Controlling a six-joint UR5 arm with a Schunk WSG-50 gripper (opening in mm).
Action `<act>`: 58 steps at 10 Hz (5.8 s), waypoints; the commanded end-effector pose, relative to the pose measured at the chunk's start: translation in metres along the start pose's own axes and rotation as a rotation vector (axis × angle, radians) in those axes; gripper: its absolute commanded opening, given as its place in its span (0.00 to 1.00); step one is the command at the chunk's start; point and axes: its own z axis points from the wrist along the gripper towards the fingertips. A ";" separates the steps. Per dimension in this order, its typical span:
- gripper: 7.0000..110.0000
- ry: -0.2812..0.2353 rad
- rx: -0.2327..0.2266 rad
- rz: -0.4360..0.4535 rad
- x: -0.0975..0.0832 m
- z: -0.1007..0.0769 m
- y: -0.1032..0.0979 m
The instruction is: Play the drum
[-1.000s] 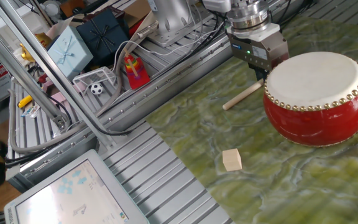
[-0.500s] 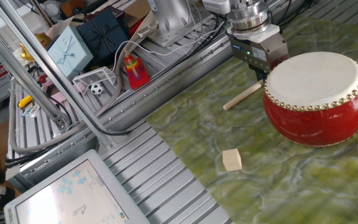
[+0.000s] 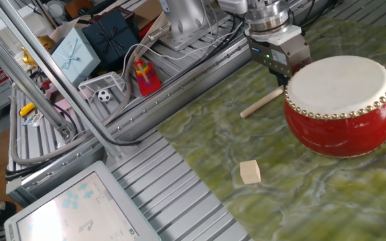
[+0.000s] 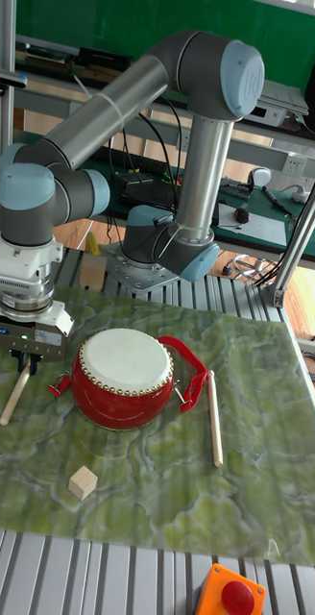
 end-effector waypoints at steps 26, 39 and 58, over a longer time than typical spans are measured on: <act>0.00 -0.092 -0.070 -0.011 -0.003 -0.133 0.132; 0.00 -0.030 -0.025 -0.047 0.007 -0.126 0.120; 0.00 -0.017 -0.015 -0.032 0.025 -0.133 0.125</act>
